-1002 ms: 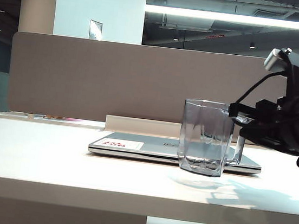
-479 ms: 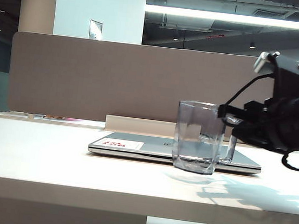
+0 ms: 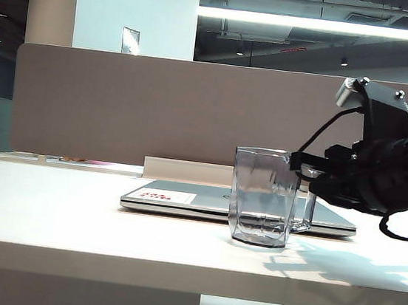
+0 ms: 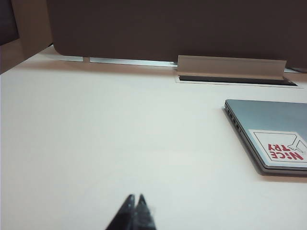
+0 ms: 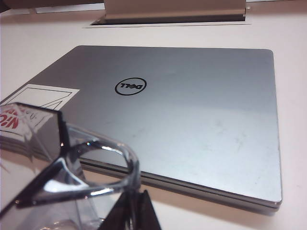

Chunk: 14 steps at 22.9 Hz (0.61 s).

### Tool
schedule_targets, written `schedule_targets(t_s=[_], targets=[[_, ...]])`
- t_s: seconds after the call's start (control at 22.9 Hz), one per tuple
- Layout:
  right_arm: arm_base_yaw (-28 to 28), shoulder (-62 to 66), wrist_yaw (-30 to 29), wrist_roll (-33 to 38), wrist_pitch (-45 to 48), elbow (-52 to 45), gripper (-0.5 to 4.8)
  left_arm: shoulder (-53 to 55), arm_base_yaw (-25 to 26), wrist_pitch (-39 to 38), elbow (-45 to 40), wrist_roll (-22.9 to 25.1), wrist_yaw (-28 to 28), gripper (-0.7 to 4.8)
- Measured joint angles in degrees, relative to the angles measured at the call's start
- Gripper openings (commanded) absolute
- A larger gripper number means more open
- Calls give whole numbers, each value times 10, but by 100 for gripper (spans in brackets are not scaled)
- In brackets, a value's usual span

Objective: Pick up the water cup and place it on the side of the laptop close to you.

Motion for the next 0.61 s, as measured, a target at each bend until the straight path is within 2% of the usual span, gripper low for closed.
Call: schedule_targets(t_s=[0.61], targets=[[0,0,-2,-11,0,0,14,0,0,0,0,0,0,-3]])
